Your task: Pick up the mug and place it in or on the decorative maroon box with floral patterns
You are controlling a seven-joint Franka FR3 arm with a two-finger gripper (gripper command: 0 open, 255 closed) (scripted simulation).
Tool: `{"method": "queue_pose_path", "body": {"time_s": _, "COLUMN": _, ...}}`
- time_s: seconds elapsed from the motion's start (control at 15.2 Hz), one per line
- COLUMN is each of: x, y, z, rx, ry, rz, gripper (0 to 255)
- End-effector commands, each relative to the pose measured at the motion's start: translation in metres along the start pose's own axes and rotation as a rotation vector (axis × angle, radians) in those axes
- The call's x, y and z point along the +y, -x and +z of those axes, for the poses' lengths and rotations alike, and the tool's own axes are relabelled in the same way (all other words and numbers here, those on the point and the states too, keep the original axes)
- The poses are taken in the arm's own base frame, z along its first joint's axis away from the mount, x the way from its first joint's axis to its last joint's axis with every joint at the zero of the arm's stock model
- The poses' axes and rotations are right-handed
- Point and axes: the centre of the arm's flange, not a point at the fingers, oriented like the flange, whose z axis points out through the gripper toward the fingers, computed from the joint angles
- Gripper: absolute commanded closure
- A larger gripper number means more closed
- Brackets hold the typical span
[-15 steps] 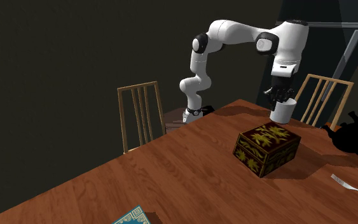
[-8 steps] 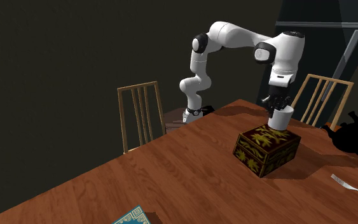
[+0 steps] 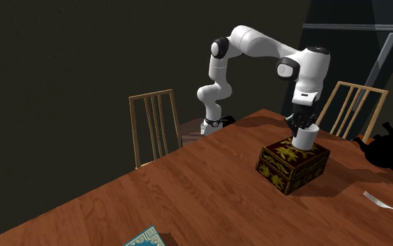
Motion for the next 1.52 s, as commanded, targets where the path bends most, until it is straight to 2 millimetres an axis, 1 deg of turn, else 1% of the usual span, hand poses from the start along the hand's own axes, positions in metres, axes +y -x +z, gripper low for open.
{"method": "queue_pose_path", "body": {"time_s": 0.0, "x": 0.001, "y": 0.0, "z": 0.001, "rx": 0.001, "ry": 0.0, "rz": 0.0, "gripper": 255}}
{"method": "queue_pose_path", "body": {"time_s": 0.33, "x": 0.001, "y": 0.0, "z": 0.001, "rx": 0.001, "ry": 0.0, "rz": 0.0, "gripper": 255}}
{"method": "queue_pose_path", "body": {"time_s": 0.4, "x": 0.001, "y": 0.0, "z": 0.001, "rx": 0.001, "ry": 0.0, "rz": 0.0, "gripper": 0}}
{"method": "queue_pose_path", "body": {"time_s": 0.73, "x": 0.001, "y": 0.0, "z": 0.001, "rx": 0.001, "ry": 0.0, "rz": 0.0, "gripper": 0}}
{"method": "queue_pose_path", "body": {"time_s": 0.92, "x": 0.001, "y": 0.0, "z": -0.038, "rx": 0.001, "ry": 0.0, "rz": 0.0, "gripper": 0}}
{"method": "queue_pose_path", "body": {"time_s": 0.99, "x": 0.001, "y": 0.0, "z": -0.049, "rx": 0.001, "ry": 0.0, "rz": 0.0, "gripper": 0}}
{"method": "queue_pose_path", "body": {"time_s": 1.45, "x": 0.001, "y": 0.0, "z": -0.049, "rx": 0.001, "ry": 0.0, "rz": 0.0, "gripper": 0}}
